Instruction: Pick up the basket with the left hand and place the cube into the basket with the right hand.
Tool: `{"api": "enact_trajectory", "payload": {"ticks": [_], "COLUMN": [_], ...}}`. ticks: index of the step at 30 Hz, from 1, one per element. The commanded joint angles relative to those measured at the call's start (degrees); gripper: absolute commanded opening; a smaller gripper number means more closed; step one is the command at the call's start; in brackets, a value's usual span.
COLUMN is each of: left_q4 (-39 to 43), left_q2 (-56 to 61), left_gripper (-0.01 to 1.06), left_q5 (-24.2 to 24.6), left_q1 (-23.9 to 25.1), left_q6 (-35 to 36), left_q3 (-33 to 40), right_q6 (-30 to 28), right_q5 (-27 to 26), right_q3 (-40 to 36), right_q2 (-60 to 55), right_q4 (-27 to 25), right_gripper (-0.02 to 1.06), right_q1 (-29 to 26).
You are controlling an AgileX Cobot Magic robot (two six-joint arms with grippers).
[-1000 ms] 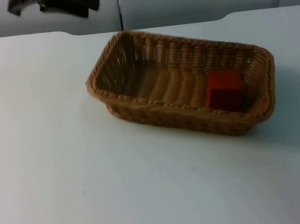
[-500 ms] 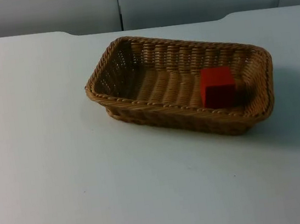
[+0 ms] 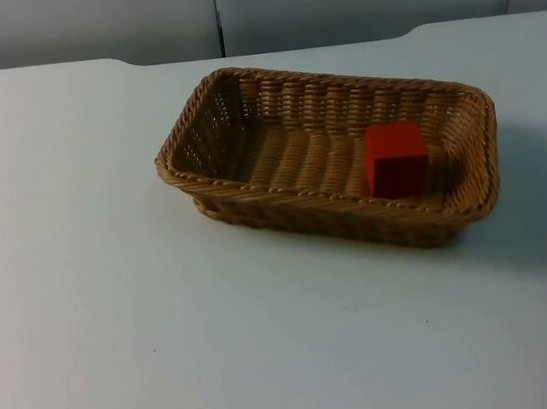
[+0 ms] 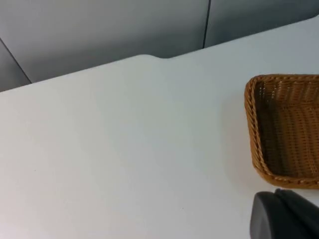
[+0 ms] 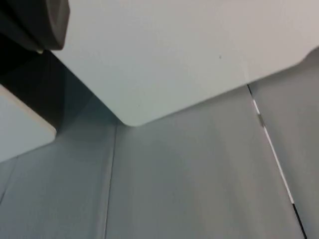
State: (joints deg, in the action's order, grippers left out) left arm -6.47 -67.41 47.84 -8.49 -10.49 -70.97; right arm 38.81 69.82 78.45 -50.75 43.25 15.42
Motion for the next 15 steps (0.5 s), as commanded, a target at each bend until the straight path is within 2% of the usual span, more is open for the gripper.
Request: {"api": "enact_trajectory", "payload": {"ticks": [1, 2, 5, 7, 8, 9, 10, 11, 12, 13, 15], "left_q4": [-0.15, -0.15, 0.26, 0.39, 0.39, 0.48, 0.65, 0.80, 0.80, 0.58, 0.28], "left_q2": [11.89, 11.89, 24.11, 32.51, 32.51, 36.43, 39.55, 43.13, 43.13, 48.25, 54.09], "left_gripper": [0.00, 0.00, 0.00, 0.00, 0.00, 0.00, 0.00, 0.00, 0.00, 0.00, 0.00], "left_q5": [-4.20, -4.20, -4.07, -0.70, -0.70, 2.49, 5.45, 8.47, 8.47, 10.93, 11.39], "left_q1": [0.16, 0.16, 0.16, 0.16, 0.16, 0.16, 0.16, 0.16, 0.16, 0.04, 0.04], "left_q6": [-1.44, -1.44, -1.53, -1.53, -1.53, -1.53, -1.53, -1.53, -1.53, -1.31, -1.18], "left_q3": [11.97, 11.97, 20.80, 24.53, 24.53, 25.77, 26.63, 27.29, 27.29, 28.50, 30.09], "right_q6": [3.30, 3.30, 3.91, 3.91, 3.91, 3.30, 1.54, -2.94, -2.94, -5.84, -14.30], "right_q5": [-3.00, -3.00, -6.87, -9.12, -9.12, -9.82, -10.65, -12.42, -12.42, -13.31, -15.47], "right_q3": [-14.08, -14.08, -26.93, -33.09, -33.09, -35.57, -37.51, -39.32, -39.32, -40.23, -40.89], "right_q2": [7.27, 7.27, 14.94, 19.92, 19.92, 22.27, 24.18, 27.43, 27.43, 29.49, 32.84], "right_q4": [-0.06, -0.06, -1.95, -4.64, -4.64, -5.97, -8.03, -12.29, -12.29, -15.23, -23.76], "right_gripper": [0.00, 0.00, 0.00, 0.00, 0.00, 0.00, 0.00, 0.00, 0.00, 0.00, 0.00], "right_q1": [-0.36, -0.36, -0.36, -0.36, -0.36, -0.36, -0.36, -0.36, -0.36, -0.36, -0.36]}}
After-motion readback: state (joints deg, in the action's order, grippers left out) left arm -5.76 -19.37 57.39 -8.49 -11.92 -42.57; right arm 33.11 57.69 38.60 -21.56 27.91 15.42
